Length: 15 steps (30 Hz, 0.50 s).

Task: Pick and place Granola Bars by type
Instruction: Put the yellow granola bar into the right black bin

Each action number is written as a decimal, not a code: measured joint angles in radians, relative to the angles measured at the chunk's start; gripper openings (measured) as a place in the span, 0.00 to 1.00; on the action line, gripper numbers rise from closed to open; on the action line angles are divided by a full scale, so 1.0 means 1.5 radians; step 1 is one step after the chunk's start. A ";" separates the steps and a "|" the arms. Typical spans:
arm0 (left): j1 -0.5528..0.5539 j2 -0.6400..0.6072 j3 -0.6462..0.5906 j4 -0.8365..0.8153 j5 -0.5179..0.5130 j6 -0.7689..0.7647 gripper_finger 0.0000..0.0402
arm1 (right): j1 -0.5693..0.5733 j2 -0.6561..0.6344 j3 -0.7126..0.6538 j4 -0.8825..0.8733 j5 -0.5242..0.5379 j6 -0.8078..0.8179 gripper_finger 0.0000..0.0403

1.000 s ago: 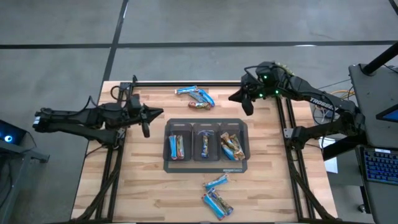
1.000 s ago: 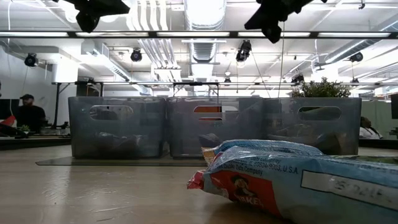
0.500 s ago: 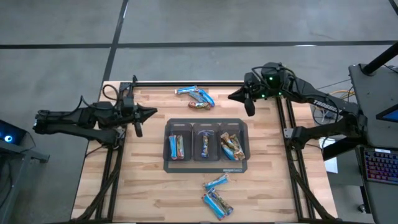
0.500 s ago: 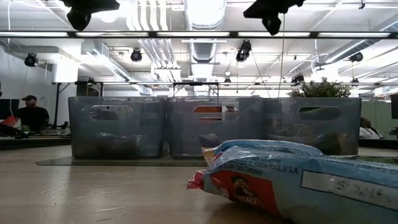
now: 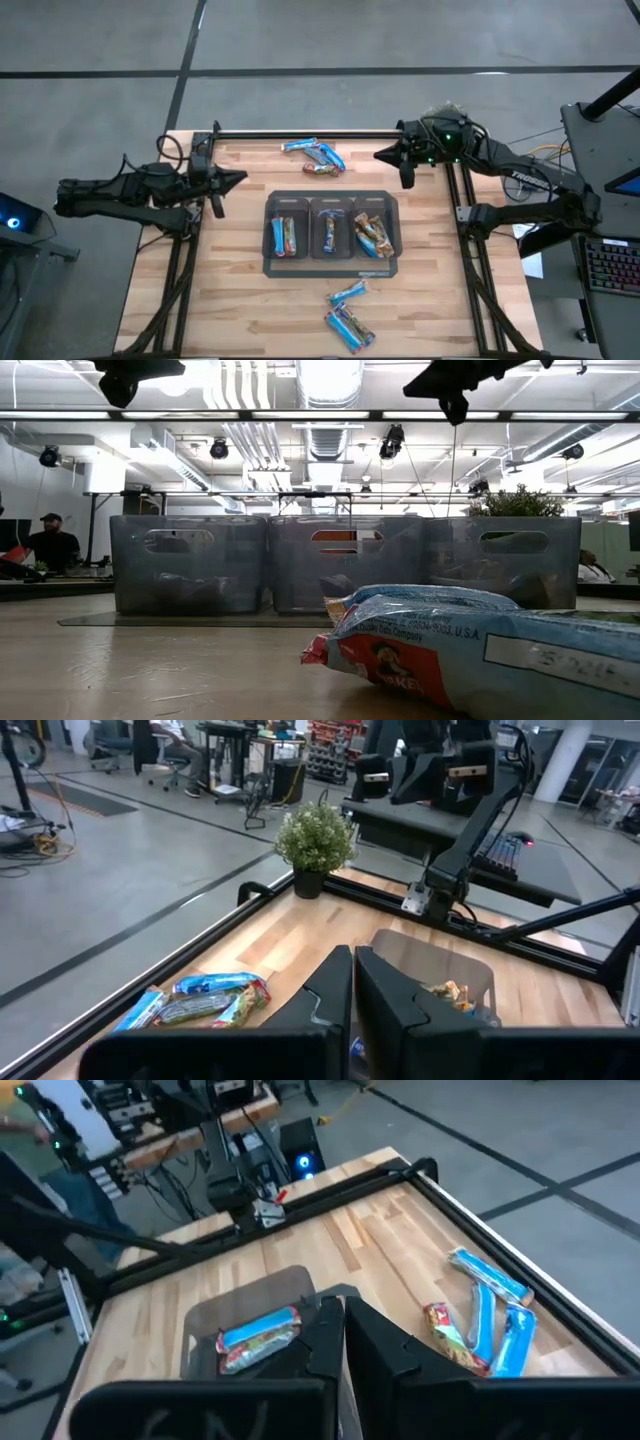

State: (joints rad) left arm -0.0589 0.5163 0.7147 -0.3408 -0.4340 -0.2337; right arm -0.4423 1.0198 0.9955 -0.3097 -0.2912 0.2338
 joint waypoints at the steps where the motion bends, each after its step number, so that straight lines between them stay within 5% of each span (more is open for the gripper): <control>1: 0.000 0.000 0.000 0.000 -0.005 0.001 0.00 | 0.000 -0.003 -0.006 0.006 0.011 0.001 0.02; 15: 0.000 0.000 0.000 0.000 -0.009 -0.002 0.00 | 0.000 -0.007 -0.015 0.006 0.018 -0.001 0.02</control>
State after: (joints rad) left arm -0.0586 0.5163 0.7147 -0.3412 -0.4473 -0.2371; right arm -0.4426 1.0088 0.9737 -0.3000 -0.2648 0.2330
